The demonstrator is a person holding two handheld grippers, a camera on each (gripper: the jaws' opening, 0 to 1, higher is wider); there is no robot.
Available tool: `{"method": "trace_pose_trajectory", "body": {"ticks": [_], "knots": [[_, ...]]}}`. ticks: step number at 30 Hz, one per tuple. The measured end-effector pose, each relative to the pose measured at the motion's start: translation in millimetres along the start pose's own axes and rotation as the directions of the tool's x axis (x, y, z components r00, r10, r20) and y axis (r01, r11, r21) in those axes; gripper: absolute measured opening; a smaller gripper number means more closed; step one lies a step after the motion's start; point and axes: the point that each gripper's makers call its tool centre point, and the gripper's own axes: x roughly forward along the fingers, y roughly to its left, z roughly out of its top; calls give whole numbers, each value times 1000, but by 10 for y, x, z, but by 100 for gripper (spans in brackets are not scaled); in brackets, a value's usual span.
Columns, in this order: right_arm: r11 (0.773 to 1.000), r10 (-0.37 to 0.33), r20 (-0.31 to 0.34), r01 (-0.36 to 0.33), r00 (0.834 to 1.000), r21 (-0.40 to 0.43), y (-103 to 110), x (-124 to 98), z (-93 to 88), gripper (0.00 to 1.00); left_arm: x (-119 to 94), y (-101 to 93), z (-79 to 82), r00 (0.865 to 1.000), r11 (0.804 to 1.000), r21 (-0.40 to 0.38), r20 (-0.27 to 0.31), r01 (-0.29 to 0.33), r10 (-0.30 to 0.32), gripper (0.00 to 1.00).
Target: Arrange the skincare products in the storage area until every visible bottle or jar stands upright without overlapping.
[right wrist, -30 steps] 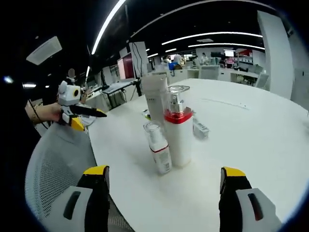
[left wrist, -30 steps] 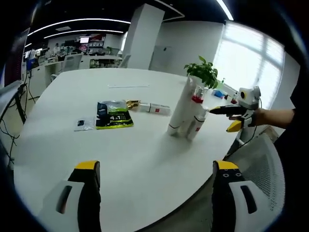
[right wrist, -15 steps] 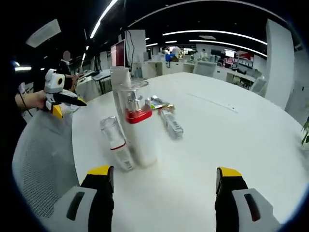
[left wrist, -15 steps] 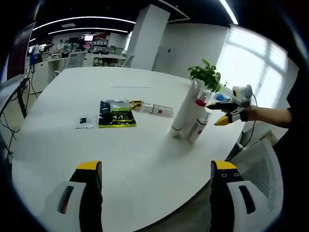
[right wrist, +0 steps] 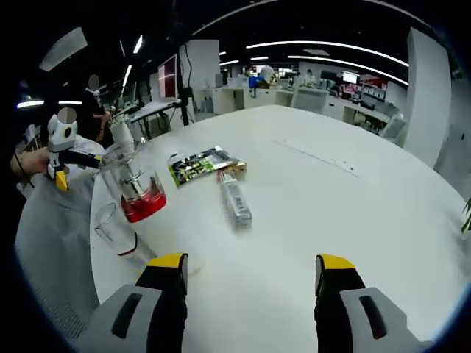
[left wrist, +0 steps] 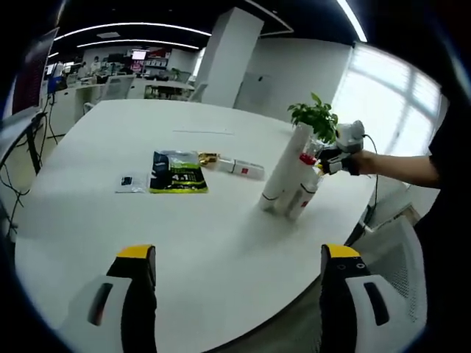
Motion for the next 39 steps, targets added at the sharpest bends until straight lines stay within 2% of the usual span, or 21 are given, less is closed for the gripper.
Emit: {"method": "trace_pose_trajectory", "body": {"ticks": [6,10,16,22,33,39], "knots": [[999,36,-31,-36,999,-20,30,233,46,67,17,-12,-25,1000,1000,-6,-15,7,-7,85],[998,59,-49,-61,997,-26,-25,418,54,65,32,3,-25,1000,1000,-16,-18,12,-12,86],[994,97,-64,-101,993,-50,21,596,102,59,56,59,12,1000,999,-35,1,11,-11,87],[987,133,-81,-140,988,-81,108,750,146,54,70,116,86,999,999,-44,35,11,-10,87],[969,196,-117,-211,974,-130,207,1003,220,45,150,79,90,999,999,-39,25,27,-26,85],[954,230,-144,-253,962,-163,272,1121,253,37,165,92,93,999,999,-46,25,28,-27,83]]}}
